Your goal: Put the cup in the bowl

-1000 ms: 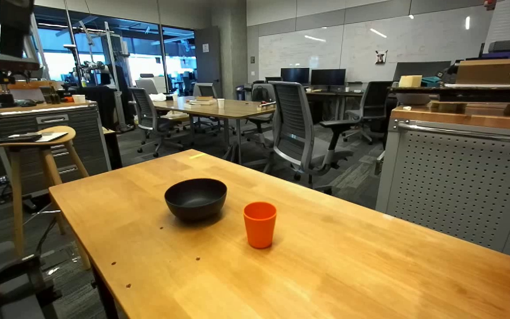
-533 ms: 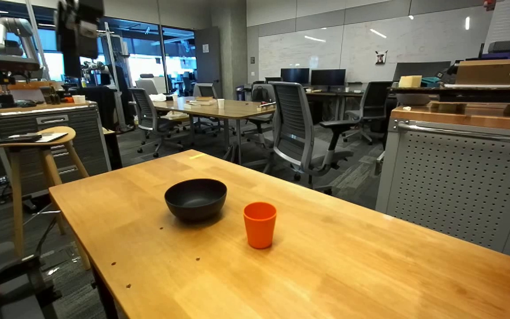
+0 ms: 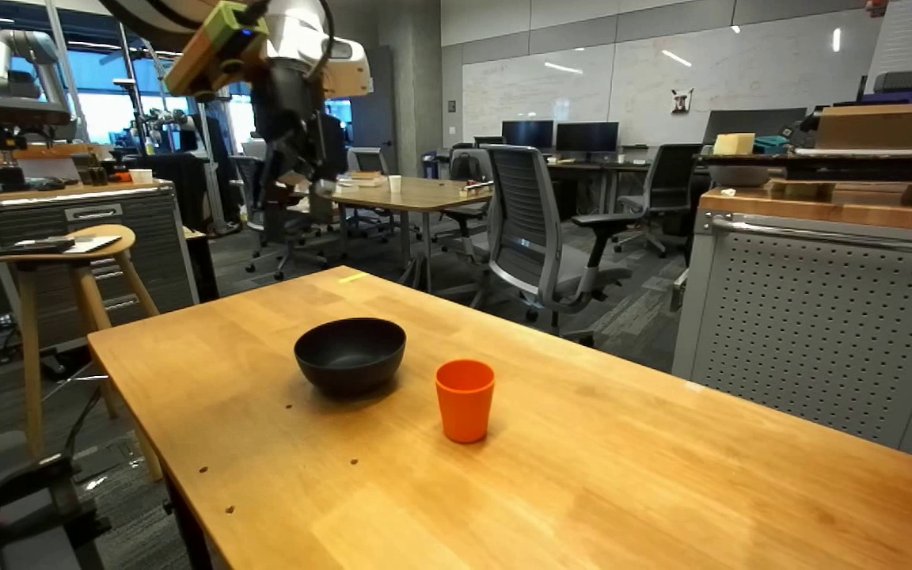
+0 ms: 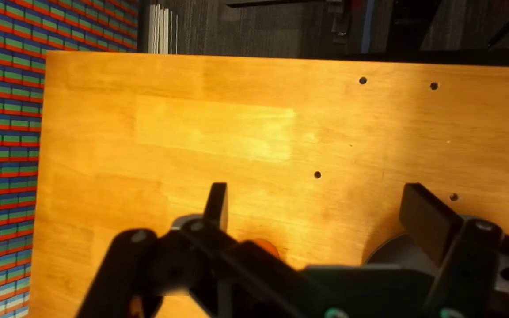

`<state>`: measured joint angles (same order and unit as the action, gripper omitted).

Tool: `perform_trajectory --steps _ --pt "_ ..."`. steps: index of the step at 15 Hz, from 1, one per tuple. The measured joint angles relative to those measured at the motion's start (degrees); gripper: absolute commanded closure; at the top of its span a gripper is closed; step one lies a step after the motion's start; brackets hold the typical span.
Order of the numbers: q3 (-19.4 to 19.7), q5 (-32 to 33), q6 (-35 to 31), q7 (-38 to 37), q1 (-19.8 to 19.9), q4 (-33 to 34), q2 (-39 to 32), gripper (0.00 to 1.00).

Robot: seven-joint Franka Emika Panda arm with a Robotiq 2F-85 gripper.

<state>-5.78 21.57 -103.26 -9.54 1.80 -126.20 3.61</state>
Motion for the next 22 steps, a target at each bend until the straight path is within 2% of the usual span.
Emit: perform_trajectory --steps 3,8,14,18,22 --pt "3.14 -1.27 0.21 3.46 0.22 8.33 -10.50 0.00" --pt "7.17 -8.37 1.30 11.46 2.45 23.01 -24.03 0.00" --pt "9.58 -14.69 5.94 12.22 6.44 39.31 -36.77 0.00" --pt "9.69 -15.90 7.61 12.09 7.45 42.14 -39.08 0.00" --pt "10.81 -16.69 4.79 9.49 8.15 42.89 -41.58 0.00"
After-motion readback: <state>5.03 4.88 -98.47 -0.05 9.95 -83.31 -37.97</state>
